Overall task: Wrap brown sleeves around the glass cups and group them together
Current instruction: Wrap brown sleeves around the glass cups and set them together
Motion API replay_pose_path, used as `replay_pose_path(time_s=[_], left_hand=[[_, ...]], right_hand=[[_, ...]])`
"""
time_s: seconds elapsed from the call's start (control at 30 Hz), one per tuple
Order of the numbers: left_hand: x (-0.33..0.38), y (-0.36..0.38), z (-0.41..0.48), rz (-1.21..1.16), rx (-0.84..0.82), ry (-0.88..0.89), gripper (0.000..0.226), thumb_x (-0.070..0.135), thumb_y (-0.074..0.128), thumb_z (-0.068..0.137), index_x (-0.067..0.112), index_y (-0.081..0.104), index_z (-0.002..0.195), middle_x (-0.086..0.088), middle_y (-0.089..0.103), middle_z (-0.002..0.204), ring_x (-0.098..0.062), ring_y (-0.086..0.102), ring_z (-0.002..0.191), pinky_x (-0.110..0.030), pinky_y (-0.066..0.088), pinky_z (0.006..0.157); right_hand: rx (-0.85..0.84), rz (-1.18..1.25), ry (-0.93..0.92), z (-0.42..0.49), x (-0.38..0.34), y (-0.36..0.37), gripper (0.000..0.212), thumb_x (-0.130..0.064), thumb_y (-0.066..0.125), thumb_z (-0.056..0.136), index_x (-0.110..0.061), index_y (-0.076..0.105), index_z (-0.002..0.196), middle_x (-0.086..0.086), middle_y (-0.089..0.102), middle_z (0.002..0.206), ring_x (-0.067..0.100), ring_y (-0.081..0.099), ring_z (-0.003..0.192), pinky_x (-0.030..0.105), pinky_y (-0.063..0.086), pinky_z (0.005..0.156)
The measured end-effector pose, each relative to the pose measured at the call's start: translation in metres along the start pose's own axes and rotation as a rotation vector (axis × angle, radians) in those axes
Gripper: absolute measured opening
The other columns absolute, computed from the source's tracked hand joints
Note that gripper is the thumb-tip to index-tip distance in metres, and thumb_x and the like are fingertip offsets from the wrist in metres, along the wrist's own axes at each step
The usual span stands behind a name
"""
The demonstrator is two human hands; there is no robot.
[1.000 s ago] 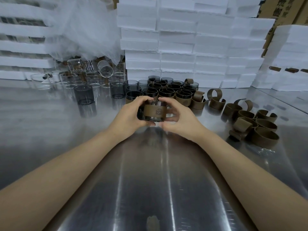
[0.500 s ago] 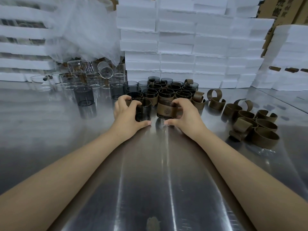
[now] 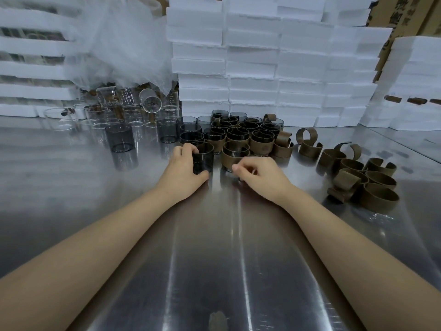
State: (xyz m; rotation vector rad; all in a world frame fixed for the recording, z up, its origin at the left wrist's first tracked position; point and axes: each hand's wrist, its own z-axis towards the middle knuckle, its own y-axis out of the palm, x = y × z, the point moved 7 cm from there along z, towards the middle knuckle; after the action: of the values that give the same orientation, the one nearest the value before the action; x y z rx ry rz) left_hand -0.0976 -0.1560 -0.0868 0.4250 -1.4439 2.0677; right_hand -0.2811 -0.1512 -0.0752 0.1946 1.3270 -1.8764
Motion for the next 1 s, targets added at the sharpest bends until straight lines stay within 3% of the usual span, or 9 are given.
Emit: replay_pose_path(time_s=[0.07, 0.17, 0.27, 0.33, 0.47, 0.6, 0.73, 0.83, 1.0], left_hand=[[0.0, 0.0, 0.0, -0.003, 0.003, -0.001, 0.05, 0.027, 0.069, 0.085, 0.015, 0.039, 0.123, 0.002, 0.029, 0.116, -0.022, 0.048, 0.108, -0.023, 0.035, 0.088], [0.0, 0.001, -0.001, -0.018, 0.01, -0.005, 0.06, 0.028, 0.072, 0.082, 0.016, 0.035, 0.127, 0.002, 0.029, 0.118, -0.02, 0.047, 0.105, -0.023, 0.035, 0.084], [0.0, 0.001, -0.002, -0.074, 0.007, -0.015, 0.083, 0.029, 0.075, 0.08, 0.015, 0.022, 0.142, -0.004, 0.029, 0.133, -0.019, 0.044, 0.113, -0.023, 0.035, 0.09], [-0.002, 0.002, -0.001, -0.082, -0.011, -0.043, 0.089, 0.033, 0.075, 0.08, 0.013, 0.019, 0.146, -0.005, 0.028, 0.139, -0.02, 0.044, 0.121, -0.023, 0.034, 0.095], [0.002, 0.004, -0.003, -0.054, -0.059, -0.002, 0.073, 0.047, 0.077, 0.076, 0.017, 0.04, 0.132, 0.005, 0.034, 0.12, -0.012, 0.048, 0.109, -0.021, 0.034, 0.089], [0.024, 0.004, -0.009, -0.156, -0.097, 0.199, 0.069, 0.038, 0.083, 0.073, 0.021, 0.046, 0.129, 0.007, 0.04, 0.12, -0.005, 0.05, 0.105, -0.023, 0.044, 0.092], [0.047, -0.006, -0.016, -0.31, 0.006, 0.422, 0.07, 0.013, 0.084, 0.074, 0.018, 0.051, 0.135, 0.01, 0.046, 0.122, 0.011, 0.046, 0.114, -0.006, 0.038, 0.094], [0.054, -0.011, -0.019, -0.344, 0.087, 0.464, 0.071, 0.004, 0.081, 0.074, 0.018, 0.051, 0.136, 0.02, 0.042, 0.122, 0.009, 0.046, 0.115, -0.007, 0.041, 0.092], [0.05, -0.006, -0.018, -0.384, 0.034, 0.45, 0.072, -0.005, 0.075, 0.073, 0.023, 0.049, 0.134, 0.013, 0.048, 0.125, 0.011, 0.045, 0.119, -0.005, 0.036, 0.095]], right_hand=[[-0.065, -0.018, -0.014, 0.001, 0.0, 0.007, 0.015, -0.03, 0.055, 0.096, -0.027, 0.069, 0.093, -0.018, 0.066, 0.082, 0.003, 0.058, 0.079, 0.028, 0.045, 0.074], [-0.177, -0.126, -0.004, 0.003, 0.006, 0.016, 0.032, -0.032, 0.056, 0.096, -0.024, 0.063, 0.126, -0.011, 0.064, 0.122, 0.007, 0.052, 0.113, 0.022, 0.037, 0.092], [-0.267, -0.203, -0.011, 0.003, 0.008, 0.023, 0.038, -0.032, 0.057, 0.095, -0.022, 0.06, 0.131, -0.005, 0.054, 0.141, 0.013, 0.042, 0.132, 0.029, 0.032, 0.109], [-0.278, -0.192, -0.002, 0.003, 0.006, 0.024, 0.037, -0.029, 0.057, 0.096, -0.02, 0.06, 0.131, -0.002, 0.051, 0.144, 0.015, 0.041, 0.134, 0.028, 0.031, 0.111], [-0.289, -0.135, 0.03, 0.003, 0.006, 0.023, 0.048, -0.03, 0.064, 0.091, -0.02, 0.054, 0.137, 0.0, 0.056, 0.139, 0.015, 0.049, 0.127, 0.028, 0.037, 0.107], [-0.232, 0.171, 0.046, -0.002, 0.003, 0.019, 0.066, -0.025, 0.082, 0.077, -0.027, 0.047, 0.133, -0.015, 0.059, 0.126, -0.014, 0.051, 0.113, 0.002, 0.035, 0.093], [-0.101, 0.225, -0.02, -0.002, -0.008, 0.01, 0.077, -0.024, 0.087, 0.07, -0.033, 0.042, 0.132, -0.017, 0.058, 0.124, -0.001, 0.055, 0.117, 0.02, 0.042, 0.102], [-0.027, 0.247, -0.081, -0.003, -0.016, 0.004, 0.077, -0.022, 0.083, 0.073, -0.034, 0.039, 0.135, -0.021, 0.055, 0.127, -0.001, 0.052, 0.121, 0.026, 0.041, 0.106], [-0.008, 0.25, -0.105, -0.005, -0.019, 0.003, 0.07, -0.021, 0.08, 0.079, -0.029, 0.044, 0.138, -0.015, 0.056, 0.13, 0.001, 0.052, 0.122, 0.031, 0.043, 0.106]])
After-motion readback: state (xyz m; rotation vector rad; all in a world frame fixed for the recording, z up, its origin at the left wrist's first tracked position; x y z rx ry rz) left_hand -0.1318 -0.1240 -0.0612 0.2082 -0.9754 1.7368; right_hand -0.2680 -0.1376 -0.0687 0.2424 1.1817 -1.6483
